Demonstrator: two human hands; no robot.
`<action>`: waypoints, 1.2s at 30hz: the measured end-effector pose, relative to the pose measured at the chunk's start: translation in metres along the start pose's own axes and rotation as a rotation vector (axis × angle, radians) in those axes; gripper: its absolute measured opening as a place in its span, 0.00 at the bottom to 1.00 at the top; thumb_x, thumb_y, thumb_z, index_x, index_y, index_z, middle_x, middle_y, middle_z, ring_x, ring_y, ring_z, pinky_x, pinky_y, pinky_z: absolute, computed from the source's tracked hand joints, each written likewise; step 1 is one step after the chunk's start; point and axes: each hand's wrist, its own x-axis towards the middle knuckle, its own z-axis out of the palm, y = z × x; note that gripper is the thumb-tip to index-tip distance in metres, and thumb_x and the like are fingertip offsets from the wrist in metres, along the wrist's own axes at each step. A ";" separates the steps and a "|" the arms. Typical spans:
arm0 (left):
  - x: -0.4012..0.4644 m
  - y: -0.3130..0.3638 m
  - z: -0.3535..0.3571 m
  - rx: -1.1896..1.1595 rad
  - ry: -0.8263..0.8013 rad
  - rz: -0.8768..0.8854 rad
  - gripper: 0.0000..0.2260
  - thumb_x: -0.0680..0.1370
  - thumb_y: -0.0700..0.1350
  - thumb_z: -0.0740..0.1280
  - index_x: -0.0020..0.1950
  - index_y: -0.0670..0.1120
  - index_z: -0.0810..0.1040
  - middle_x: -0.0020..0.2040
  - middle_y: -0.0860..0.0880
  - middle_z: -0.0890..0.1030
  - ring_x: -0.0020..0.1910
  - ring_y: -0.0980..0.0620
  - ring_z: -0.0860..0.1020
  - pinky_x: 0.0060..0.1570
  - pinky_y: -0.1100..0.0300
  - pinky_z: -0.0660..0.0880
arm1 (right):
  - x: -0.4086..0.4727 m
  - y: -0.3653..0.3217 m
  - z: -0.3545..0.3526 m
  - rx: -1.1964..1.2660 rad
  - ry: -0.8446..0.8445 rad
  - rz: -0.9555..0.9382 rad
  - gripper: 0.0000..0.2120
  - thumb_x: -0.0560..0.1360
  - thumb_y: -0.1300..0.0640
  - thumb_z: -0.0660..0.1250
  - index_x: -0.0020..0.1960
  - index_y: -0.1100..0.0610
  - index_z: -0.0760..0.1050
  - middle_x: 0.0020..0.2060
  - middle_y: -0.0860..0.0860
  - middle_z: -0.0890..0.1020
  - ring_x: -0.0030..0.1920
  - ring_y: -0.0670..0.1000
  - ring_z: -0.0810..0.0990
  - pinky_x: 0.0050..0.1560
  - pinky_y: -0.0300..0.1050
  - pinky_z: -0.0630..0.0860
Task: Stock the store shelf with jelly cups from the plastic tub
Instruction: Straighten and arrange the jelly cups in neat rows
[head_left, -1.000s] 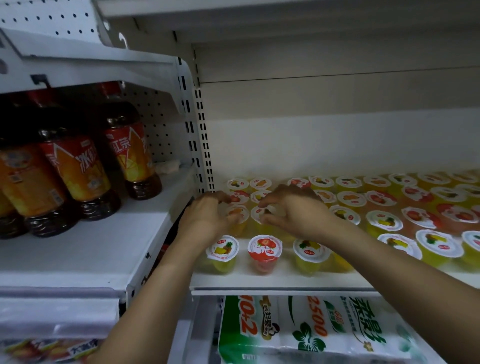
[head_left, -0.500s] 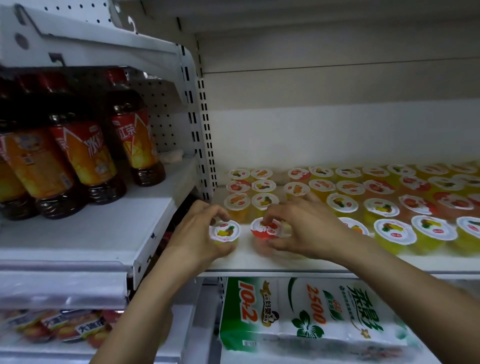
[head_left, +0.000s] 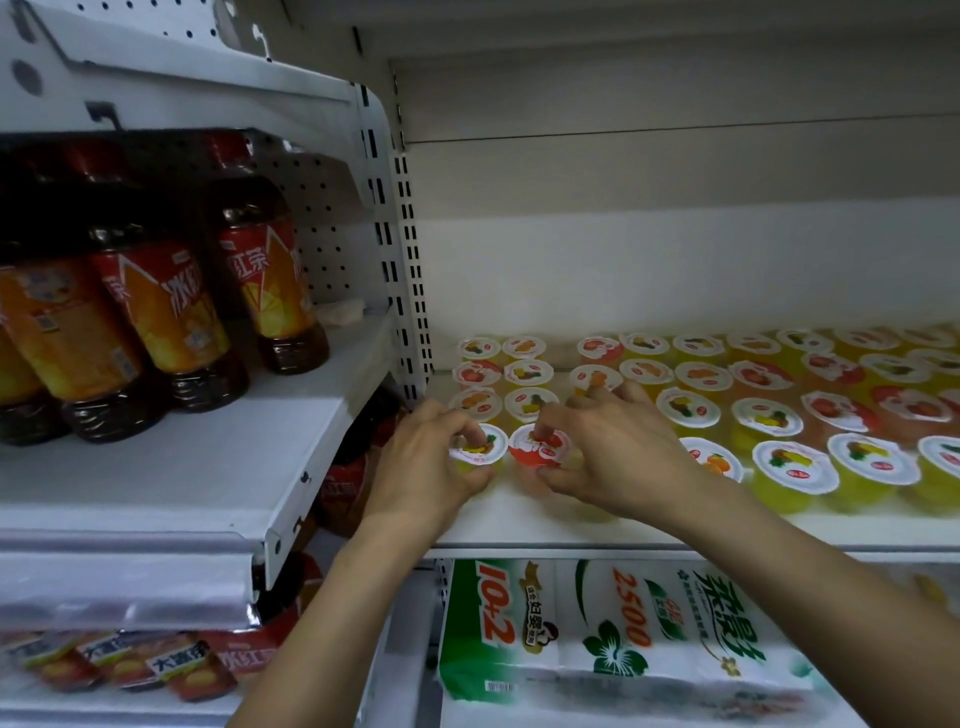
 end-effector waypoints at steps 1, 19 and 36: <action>-0.002 0.001 -0.001 0.036 -0.012 0.003 0.13 0.67 0.48 0.78 0.46 0.52 0.78 0.51 0.55 0.73 0.54 0.54 0.73 0.54 0.57 0.73 | -0.001 -0.001 0.000 -0.009 0.005 -0.005 0.20 0.75 0.36 0.60 0.62 0.43 0.71 0.57 0.46 0.80 0.59 0.51 0.74 0.62 0.50 0.64; 0.144 0.027 0.013 0.228 -0.243 0.121 0.13 0.82 0.51 0.60 0.64 0.53 0.77 0.66 0.51 0.75 0.64 0.50 0.73 0.64 0.53 0.69 | 0.091 0.142 0.001 0.106 -0.075 0.110 0.16 0.75 0.45 0.68 0.62 0.44 0.76 0.62 0.46 0.78 0.60 0.51 0.75 0.61 0.46 0.66; 0.160 0.014 0.041 0.388 -0.307 0.179 0.15 0.82 0.47 0.58 0.67 0.50 0.75 0.67 0.49 0.75 0.64 0.50 0.74 0.63 0.58 0.68 | 0.149 0.146 0.024 0.366 -0.190 -0.122 0.20 0.71 0.52 0.74 0.61 0.54 0.78 0.58 0.48 0.79 0.58 0.47 0.76 0.55 0.36 0.69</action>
